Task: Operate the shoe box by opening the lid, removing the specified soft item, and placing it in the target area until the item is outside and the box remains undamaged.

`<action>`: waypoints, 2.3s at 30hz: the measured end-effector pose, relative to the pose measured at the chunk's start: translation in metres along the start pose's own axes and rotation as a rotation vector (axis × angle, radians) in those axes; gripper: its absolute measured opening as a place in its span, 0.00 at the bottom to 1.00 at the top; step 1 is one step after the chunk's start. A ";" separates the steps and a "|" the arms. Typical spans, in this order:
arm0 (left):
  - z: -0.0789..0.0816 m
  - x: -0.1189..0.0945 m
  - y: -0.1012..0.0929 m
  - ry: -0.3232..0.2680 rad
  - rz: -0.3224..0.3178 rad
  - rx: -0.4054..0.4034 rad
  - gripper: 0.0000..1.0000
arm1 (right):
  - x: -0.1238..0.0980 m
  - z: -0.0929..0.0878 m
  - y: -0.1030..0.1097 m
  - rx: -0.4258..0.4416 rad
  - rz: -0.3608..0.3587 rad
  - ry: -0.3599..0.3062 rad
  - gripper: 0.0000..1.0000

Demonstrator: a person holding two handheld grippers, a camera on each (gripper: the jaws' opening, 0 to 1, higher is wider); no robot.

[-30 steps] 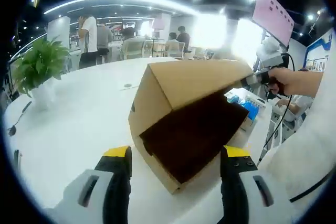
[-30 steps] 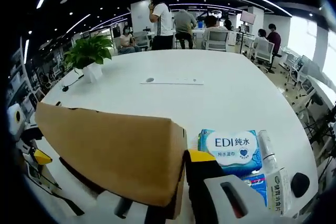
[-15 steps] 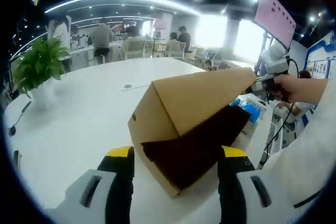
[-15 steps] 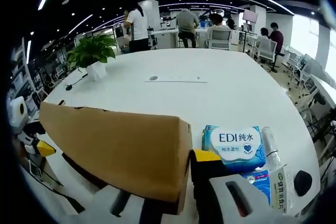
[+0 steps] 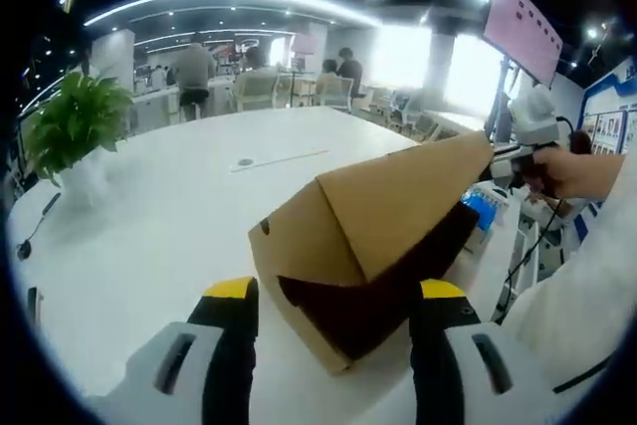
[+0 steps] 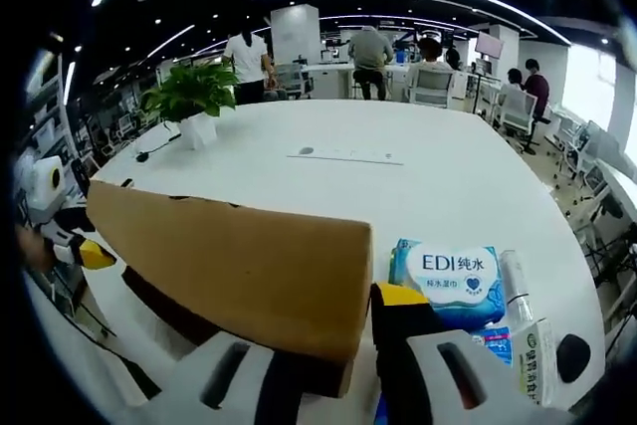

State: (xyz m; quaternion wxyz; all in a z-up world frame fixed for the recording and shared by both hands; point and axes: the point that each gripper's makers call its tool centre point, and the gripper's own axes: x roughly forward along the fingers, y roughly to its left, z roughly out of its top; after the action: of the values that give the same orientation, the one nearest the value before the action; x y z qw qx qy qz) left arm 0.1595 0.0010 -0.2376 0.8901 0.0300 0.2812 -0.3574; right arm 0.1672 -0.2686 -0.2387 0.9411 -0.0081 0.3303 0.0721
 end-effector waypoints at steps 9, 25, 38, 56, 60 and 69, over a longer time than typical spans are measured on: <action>-0.003 0.003 0.005 0.017 0.020 0.031 0.61 | -0.005 0.006 0.004 0.016 0.030 -0.041 0.25; 0.006 0.007 0.003 -0.008 0.002 0.018 0.61 | -0.009 0.003 0.007 -0.041 0.058 -0.041 0.27; -0.002 0.009 0.010 0.000 0.020 0.000 0.60 | -0.007 -0.009 0.012 -0.029 0.101 -0.038 0.34; -0.010 0.005 0.005 0.018 0.011 -0.012 0.59 | -0.011 -0.030 0.028 -0.062 0.168 -0.007 0.38; -0.009 0.004 0.003 0.016 0.010 -0.009 0.59 | -0.015 -0.029 0.034 -0.091 0.185 -0.020 0.45; -0.002 0.003 -0.009 0.005 -0.031 0.010 0.57 | -0.018 -0.031 0.039 -0.130 0.196 -0.016 0.45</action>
State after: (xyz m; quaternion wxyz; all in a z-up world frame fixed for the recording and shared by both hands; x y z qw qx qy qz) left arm 0.1540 -0.0074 -0.2399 0.8835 0.0312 0.2822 -0.3726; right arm 0.1284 -0.2347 -0.2507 0.9295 -0.0364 0.3167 0.1853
